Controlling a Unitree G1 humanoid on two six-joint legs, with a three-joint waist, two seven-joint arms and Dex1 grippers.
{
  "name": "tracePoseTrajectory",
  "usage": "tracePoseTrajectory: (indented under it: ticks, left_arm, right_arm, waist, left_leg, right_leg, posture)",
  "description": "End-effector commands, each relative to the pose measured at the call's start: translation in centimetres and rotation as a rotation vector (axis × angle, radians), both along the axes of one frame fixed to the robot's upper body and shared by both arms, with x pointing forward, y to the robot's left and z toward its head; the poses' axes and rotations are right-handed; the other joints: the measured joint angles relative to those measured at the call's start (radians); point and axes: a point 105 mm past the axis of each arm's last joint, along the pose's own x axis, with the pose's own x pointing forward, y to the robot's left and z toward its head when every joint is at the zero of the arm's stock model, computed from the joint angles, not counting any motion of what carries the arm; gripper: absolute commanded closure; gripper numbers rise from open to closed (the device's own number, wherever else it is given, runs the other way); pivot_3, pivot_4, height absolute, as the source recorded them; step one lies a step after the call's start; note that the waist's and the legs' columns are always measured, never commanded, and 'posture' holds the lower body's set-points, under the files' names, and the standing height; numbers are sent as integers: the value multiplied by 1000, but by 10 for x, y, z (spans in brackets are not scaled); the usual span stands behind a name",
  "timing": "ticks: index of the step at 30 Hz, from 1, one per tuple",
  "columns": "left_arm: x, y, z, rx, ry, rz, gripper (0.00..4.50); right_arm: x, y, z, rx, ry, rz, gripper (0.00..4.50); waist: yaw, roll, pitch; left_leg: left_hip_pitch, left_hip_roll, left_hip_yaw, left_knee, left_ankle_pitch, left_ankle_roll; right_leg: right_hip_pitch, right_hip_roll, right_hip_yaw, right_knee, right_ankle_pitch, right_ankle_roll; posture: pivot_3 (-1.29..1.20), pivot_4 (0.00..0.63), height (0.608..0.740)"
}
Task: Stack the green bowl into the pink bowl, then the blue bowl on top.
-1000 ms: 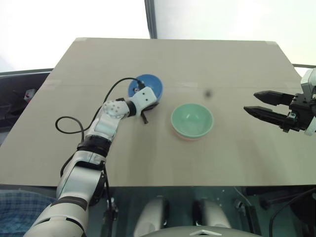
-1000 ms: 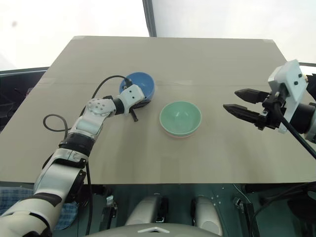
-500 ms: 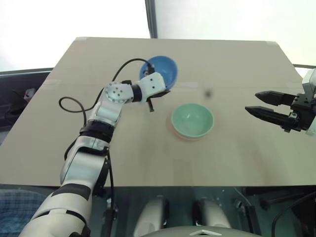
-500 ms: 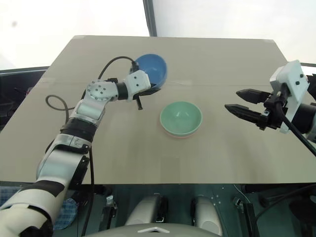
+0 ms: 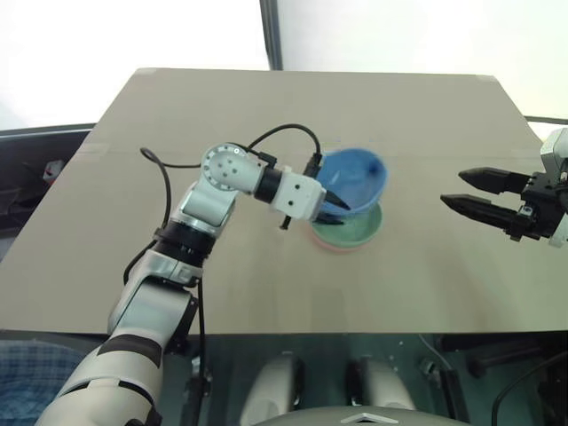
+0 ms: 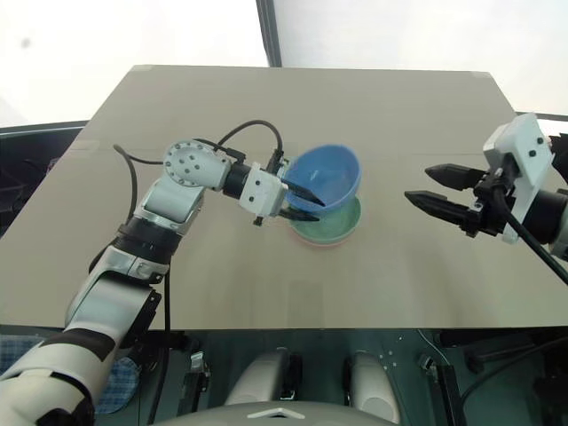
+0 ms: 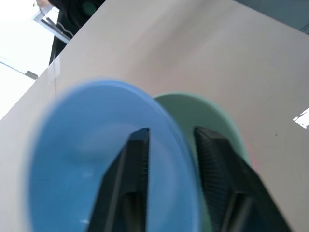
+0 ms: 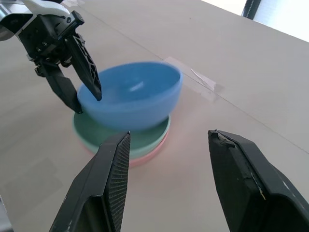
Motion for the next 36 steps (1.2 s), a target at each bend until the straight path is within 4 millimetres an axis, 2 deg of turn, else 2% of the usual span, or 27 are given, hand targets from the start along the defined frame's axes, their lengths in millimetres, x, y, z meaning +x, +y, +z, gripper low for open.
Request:
tracePoseTrajectory:
  ticks: [1,2,5,9,15,19,23,26,30,36]
  left_arm:
    - [-13,-9,17,-114,-55,-86,1394]
    - [-14,-10,23,-152,-43,-88,886]
    - [-14,-7,34,-220,5,-69,886]
    - [-8,9,44,-346,137,35,886]
    - [6,48,32,-509,402,383,886]
    - [-10,68,19,-583,551,515,886]
    - [-23,84,15,-651,586,611,886]
    - [-31,100,12,-709,624,699,886]
    - [-43,117,-1,-692,632,788,886]
    - [-56,133,-12,-693,614,849,886]
  right_arm:
    - [-4,0,14,-17,-72,0,1831]
    - [-4,0,14,-17,-71,1,1831]
    - [-4,1,14,-18,-69,3,1831]
    - [-4,0,11,-24,-58,1,1831]
    - [-7,-6,-1,51,-8,14,1831]
    - [-9,-11,-8,89,7,20,1831]
    - [-8,-21,-20,78,0,4,1831]
    - [-4,-33,-18,94,-141,-40,1831]
    - [-10,-35,-47,37,-57,27,1831]
    - [-7,-47,-64,10,-24,29,1831]
  waist:
    - [1,0,0]
    - [0,0,0]
    - [0,0,0]
    - [-4,0,0]
    - [-2,0,0]
    - [-1,0,0]
    - [4,0,0]
    - [2,0,0]
    - [1,1,0]
    - [1,1,0]
  left_leg:
    - [0,0,0,0,0,0]
    - [0,0,0,1,0,0]
    - [0,0,0,1,0,0]
    - [1,1,0,1,0,0]
    - [2,2,0,1,0,0]
    - [2,2,0,2,0,0]
    - [3,2,-1,2,0,-1]
    - [5,2,-1,2,0,-1]
    - [8,2,-1,1,0,-1]
    - [9,2,-1,1,0,-1]
  right_leg:
    - [0,0,0,0,0,0]
    - [0,0,0,0,0,0]
    - [0,0,0,0,0,0]
    - [0,1,0,0,0,1]
    - [2,2,1,1,0,1]
    - [2,2,1,1,0,1]
    - [3,1,0,0,0,1]
    - [6,1,0,0,0,1]
    - [7,1,0,0,0,1]
    - [9,0,1,-1,0,1]
  posture:
    - [0,150,740]
    - [0,150,740]
    - [0,150,740]
    - [0,150,740]
    - [0,150,740]
    - [0,150,740]
    - [0,150,740]
    - [0,150,740]
    - [0,150,740]
    - [0,150,740]
